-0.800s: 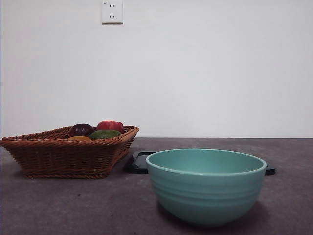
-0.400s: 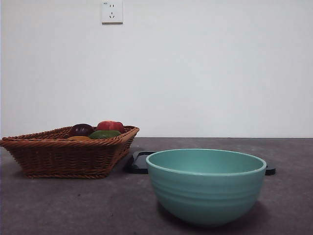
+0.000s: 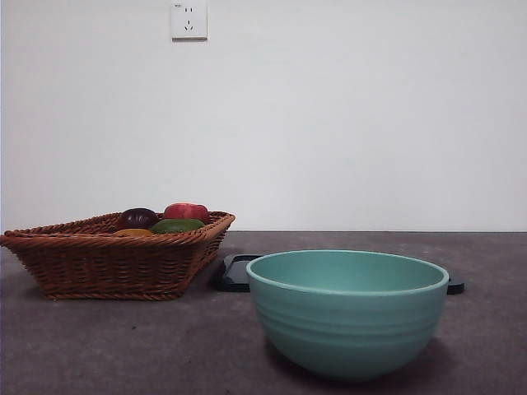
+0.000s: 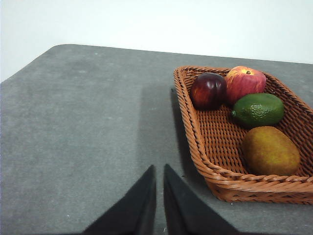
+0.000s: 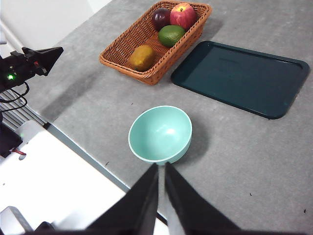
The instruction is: Pick up the wifruite, put it on the bowl, pick up the plate, put it on desk
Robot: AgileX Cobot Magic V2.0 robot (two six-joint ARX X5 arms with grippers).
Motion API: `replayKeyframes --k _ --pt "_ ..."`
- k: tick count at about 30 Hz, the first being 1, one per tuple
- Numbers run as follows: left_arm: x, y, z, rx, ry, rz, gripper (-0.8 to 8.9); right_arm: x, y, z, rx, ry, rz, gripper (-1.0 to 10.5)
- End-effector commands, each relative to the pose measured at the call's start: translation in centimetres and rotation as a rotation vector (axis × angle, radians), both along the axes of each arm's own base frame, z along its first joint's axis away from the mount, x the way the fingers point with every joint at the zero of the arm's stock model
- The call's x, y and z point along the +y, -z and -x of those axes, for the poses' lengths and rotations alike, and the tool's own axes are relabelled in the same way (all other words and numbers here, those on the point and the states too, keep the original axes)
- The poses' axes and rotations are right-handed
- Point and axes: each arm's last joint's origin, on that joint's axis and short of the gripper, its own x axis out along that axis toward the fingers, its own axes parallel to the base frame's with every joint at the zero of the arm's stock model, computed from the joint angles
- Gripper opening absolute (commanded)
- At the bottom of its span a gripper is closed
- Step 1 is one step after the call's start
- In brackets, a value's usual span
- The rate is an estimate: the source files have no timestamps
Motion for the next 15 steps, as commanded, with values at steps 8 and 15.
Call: replayKeyframes --k 8,15 --pt "0.02 0.73 -0.08 0.025 -0.002 -0.012 0.24 -0.19 -0.48 0.24 -0.032 -0.011 -0.011 0.2" --pt "0.01 0.73 -0.08 0.025 -0.001 -0.012 0.24 0.01 -0.16 0.09 -0.029 0.118 0.002 0.2"
